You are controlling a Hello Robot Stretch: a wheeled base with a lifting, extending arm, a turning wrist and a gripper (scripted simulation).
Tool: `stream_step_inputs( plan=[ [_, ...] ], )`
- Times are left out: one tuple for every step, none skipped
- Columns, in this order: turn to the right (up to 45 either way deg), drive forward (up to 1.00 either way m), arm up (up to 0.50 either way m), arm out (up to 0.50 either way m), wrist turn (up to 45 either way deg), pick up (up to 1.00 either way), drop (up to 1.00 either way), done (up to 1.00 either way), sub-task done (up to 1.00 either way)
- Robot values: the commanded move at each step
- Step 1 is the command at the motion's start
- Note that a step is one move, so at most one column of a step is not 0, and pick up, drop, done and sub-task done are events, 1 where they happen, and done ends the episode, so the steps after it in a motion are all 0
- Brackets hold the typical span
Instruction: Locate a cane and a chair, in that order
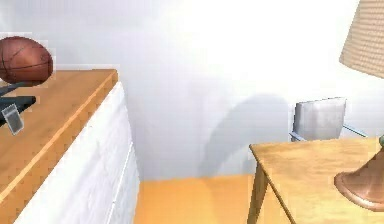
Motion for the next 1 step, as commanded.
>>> stream_step_inputs(
  plan=[
    [0.0,0.6,0.0,0.0,0.0,0.0,0.0,0.0,0.0]
  ],
)
